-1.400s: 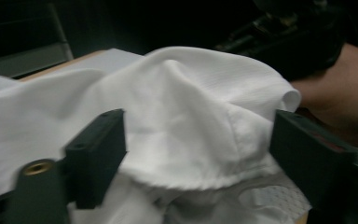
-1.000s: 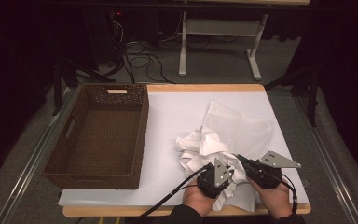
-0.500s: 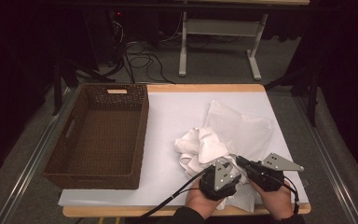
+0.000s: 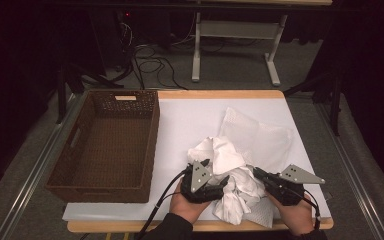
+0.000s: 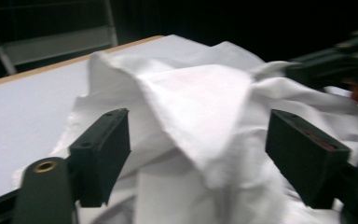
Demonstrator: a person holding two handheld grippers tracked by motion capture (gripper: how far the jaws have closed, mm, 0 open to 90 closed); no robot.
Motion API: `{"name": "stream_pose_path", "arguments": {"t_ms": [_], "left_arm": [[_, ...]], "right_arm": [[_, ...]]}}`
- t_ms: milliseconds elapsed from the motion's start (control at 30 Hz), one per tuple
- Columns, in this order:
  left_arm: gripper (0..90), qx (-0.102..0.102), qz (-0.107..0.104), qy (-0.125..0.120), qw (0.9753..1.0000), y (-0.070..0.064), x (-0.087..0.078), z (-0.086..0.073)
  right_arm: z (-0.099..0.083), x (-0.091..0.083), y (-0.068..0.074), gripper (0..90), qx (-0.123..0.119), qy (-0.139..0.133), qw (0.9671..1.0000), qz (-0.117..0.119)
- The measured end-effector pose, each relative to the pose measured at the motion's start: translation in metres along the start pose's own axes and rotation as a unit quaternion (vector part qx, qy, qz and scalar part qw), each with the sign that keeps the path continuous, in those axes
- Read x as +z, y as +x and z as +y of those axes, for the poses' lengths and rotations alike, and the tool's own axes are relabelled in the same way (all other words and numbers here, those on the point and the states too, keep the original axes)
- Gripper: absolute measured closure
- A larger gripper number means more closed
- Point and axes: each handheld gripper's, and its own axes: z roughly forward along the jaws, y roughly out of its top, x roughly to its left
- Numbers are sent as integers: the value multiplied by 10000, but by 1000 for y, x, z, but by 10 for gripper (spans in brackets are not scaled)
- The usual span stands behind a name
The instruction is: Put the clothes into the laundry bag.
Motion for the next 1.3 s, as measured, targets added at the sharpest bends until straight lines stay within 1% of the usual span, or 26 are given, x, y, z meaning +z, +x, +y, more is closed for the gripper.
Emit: {"name": "stream_pose_path", "arguments": {"t_ms": [33,100,133,167,200,233,267,333,367,400,433,467,500,533,567,633,700,767,800,900,967,1000,1100,1133,1200,1300], "left_arm": [[202,-43,-38,28,10000,2,3,1],[192,-118,-97,220,9996,5,14,3],[195,-155,-207,296,9992,7,21,4],[237,-177,-333,359,9986,7,25,3],[355,-155,-408,372,9984,7,26,2],[509,16,-389,327,9987,3,25,0],[665,95,-397,296,9987,0,23,-1],[838,258,-499,233,9981,-10,17,-2],[868,334,-556,208,9977,-16,14,-2],[877,399,-668,230,9967,-23,12,-3],[879,490,-805,266,9952,-31,10,-4],[880,538,-883,304,9942,-36,11,-5],[880,619,-1020,389,9921,-43,14,-6],[880,689,-1102,458,9905,-48,17,-8],[880,792,-1142,545,9888,-53,20,-9],[880,903,-1154,690,9868,-59,28,-11],[880,915,-1146,879,9853,-62,39,-14],[878,830,-1117,969,9855,-62,48,-17],[876,784,-1094,975,9861,-62,51,-17],[860,618,-1039,977,9878,-63,60,-19],[817,590,-1080,972,9876,-64,61,-20],[758,582,-1133,941,9874,-66,60,-20],[548,661,-1295,845,9858,-68,50,-18],[508,686,-1301,808,9858,-67,44,-17],[436,647,-1334,761,9860,-65,31,-15],[366,531,-1273,648,9883,-57,9,-11]], "right_arm": [[0,0,0,897,-3,0,10000,-9],[0,1,0,897,-23,11,10000,-6],[0,1,0,897,-2,20,10000,-12],[0,1,0,897,-2,20,10000,-10],[-1,1,0,897,-1,22,10000,-9],[-1,1,0,897,-7,21,10000,-8],[-1,0,0,897,15,12,10000,-4],[-1,0,-1,897,34,14,10000,-23],[-1,0,-1,897,22,11,10000,-26],[-1,1,-1,897,31,16,10000,-31],[-1,1,-2,897,7,15,10000,-27],[0,2,-2,897,27,15,10000,-41],[0,2,-2,897,44,11,10000,-39],[0,3,-2,897,28,-7,10000,-40],[1,3,-1,897,33,-1,10000,-43],[1,2,0,897,42,-5,10000,-41],[2,2,0,897,6,-17,10000,-26],[2,2,1,897,-9,-39,10000,1],[2,1,2,897,7,-26,10000,25],[3,0,5,897,-69,-67,9999,91],[3,-1,6,897,-78,-62,9999,89],[2,-1,6,897,-123,-53,9999,74],[1,-2,4,897,-98,-51,9999,55],[1,-2,3,897,-114,-50,9999,57],[0,-2,3,896,-84,-52,9999,49],[0,-2,3,896,-73,-47,10000,39]]}}
